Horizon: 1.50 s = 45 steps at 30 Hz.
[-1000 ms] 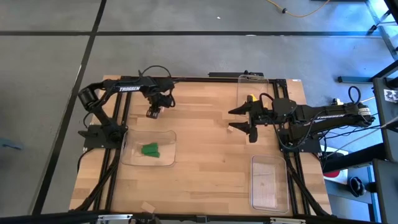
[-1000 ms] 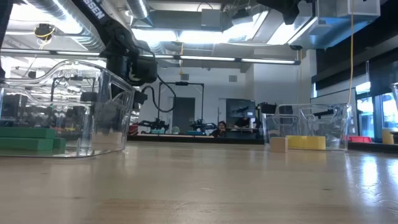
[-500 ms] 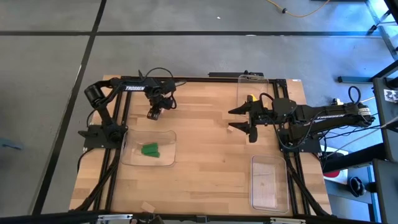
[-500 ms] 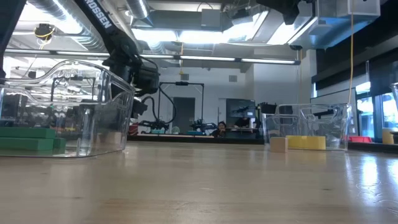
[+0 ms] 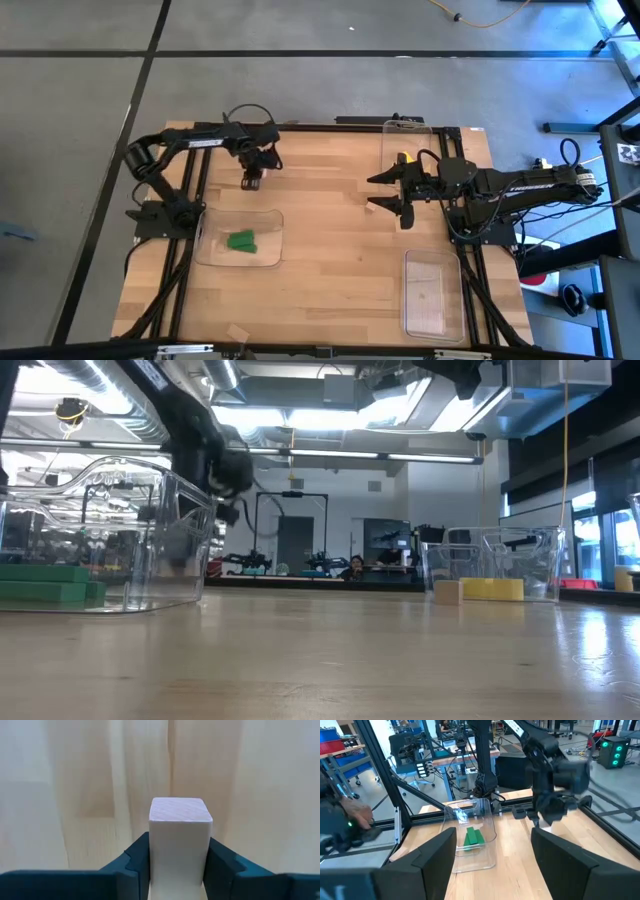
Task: Sort & place blocks by color
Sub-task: Put the top left brown block into the bottom right transparent bin
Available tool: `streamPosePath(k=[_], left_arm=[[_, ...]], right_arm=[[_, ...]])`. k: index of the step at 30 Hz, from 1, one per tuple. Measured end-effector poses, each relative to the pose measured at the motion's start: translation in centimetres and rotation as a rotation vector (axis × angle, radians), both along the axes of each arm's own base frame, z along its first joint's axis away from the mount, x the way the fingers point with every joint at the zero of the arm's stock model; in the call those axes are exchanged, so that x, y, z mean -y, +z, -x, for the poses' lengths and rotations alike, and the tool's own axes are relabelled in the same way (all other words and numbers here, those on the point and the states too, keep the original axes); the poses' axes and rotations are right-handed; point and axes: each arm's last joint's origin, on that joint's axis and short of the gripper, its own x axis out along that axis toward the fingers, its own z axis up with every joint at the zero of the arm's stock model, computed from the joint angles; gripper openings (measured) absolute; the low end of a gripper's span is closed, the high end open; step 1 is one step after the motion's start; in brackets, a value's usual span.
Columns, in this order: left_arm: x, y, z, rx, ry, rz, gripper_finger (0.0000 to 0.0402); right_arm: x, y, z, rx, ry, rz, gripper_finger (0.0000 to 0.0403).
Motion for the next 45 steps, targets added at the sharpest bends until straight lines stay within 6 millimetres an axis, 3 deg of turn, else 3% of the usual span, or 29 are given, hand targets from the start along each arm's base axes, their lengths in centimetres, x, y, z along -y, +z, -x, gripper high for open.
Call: streamPosePath(k=[8,13,16,19,23,28,33,45], left_arm=[[2.2,8.5,0.4,0.572,0.263,0.019,0.0119],[6.0,14.4,0.3,0.972,0.303,0.025,0.0119],[8.6,16.3,0.4,1.190,0.318,0.041,0.0119],[11.4,16.3,0.4,1.327,0.337,0.071,0.0119],[14.9,14.8,0.4,1.431,0.352,0.095,0.0119],[17.6,13.7,0.4,1.487,0.343,0.101,0.0119],[18.5,13.7,0.3,1.494,0.317,0.122,0.0119],[18.6,13.7,0.3,1.492,0.282,0.111,0.0119]], right_arm=[[0.0,0.0,0.0,0.000,0.001,0.005,0.0259],[0.0,0.0,0.0,0.000,0.001,0.004,0.0259],[0.0,0.0,0.0,0.000,0.002,0.000,0.0259],[0.0,0.0,0.0,0.000,0.002,0.000,0.0259],[0.0,0.0,0.0,0.000,0.002,0.000,0.0259],[0.0,0.0,0.0,0.004,-0.002,-0.031,0.0259],[0.0,0.0,0.0,0.004,-0.004,-0.053,0.0259],[0.0,0.1,0.0,0.006,-0.005,-0.056,0.0259]])
